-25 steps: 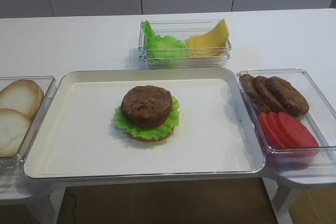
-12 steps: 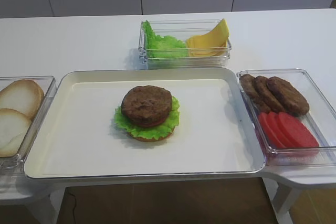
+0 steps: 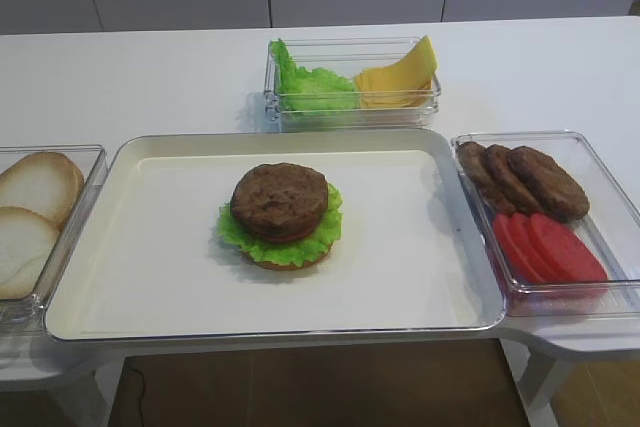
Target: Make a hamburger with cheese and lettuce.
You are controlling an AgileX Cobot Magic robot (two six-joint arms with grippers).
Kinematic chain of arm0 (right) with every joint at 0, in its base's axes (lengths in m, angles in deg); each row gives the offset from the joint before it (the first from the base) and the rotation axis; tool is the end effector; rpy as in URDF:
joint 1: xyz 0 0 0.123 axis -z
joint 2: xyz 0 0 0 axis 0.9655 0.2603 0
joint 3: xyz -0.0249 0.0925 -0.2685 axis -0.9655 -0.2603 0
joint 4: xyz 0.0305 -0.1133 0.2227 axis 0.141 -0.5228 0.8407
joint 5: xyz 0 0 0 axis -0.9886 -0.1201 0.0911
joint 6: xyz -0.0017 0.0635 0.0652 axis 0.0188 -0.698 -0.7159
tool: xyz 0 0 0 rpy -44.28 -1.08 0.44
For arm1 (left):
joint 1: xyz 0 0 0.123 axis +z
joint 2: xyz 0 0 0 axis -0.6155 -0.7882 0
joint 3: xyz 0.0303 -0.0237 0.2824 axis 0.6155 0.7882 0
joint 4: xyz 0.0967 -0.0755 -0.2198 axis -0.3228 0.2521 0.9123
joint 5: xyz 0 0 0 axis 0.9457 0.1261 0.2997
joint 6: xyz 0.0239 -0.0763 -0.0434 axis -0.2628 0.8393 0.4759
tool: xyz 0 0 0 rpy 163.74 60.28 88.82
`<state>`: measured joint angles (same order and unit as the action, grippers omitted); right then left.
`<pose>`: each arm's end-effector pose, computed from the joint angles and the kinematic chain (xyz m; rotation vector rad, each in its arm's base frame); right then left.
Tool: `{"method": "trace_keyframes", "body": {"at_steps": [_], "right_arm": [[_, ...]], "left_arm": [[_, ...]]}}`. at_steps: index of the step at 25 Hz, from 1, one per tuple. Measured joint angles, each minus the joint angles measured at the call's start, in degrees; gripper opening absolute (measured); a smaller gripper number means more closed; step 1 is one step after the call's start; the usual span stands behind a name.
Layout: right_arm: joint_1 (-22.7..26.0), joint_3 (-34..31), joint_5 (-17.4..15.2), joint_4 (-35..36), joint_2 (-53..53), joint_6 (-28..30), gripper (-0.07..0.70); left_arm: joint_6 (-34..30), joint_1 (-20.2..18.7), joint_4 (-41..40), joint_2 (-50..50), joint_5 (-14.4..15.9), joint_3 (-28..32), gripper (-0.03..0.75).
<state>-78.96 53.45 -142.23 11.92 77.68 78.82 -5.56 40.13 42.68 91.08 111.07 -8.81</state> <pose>-0.0081 0.0027 0.2649 -0.0395 2.1441 0.1107 -0.0126 0.0059 0.2641 -0.1497 2.1559 0.0613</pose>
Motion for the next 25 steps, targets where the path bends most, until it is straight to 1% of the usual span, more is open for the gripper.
{"method": "trace_keyframes", "body": {"at_steps": [4,12,20,22,25], "right_arm": [[0.0,0.0,0.0,0.0,0.0,0.0,0.483],[0.0,0.0,0.0,0.0,0.0,0.0,0.431],[0.0,0.0,0.0,0.0,0.0,0.0,0.427],[0.6,0.0,0.0,0.0,0.0,0.0,0.427],[2.9,-0.1,0.0,0.0,0.0,0.0,0.427]], "left_arm": [[0.0,0.0,0.0,0.0,0.0,0.0,0.418],[0.0,0.0,0.0,0.0,0.0,0.0,0.418],[0.0,0.0,0.0,0.0,0.0,0.0,0.418],[0.0,0.0,0.0,0.0,0.0,0.0,0.418],[0.0,0.0,0.0,0.0,0.0,0.0,0.418]]}}
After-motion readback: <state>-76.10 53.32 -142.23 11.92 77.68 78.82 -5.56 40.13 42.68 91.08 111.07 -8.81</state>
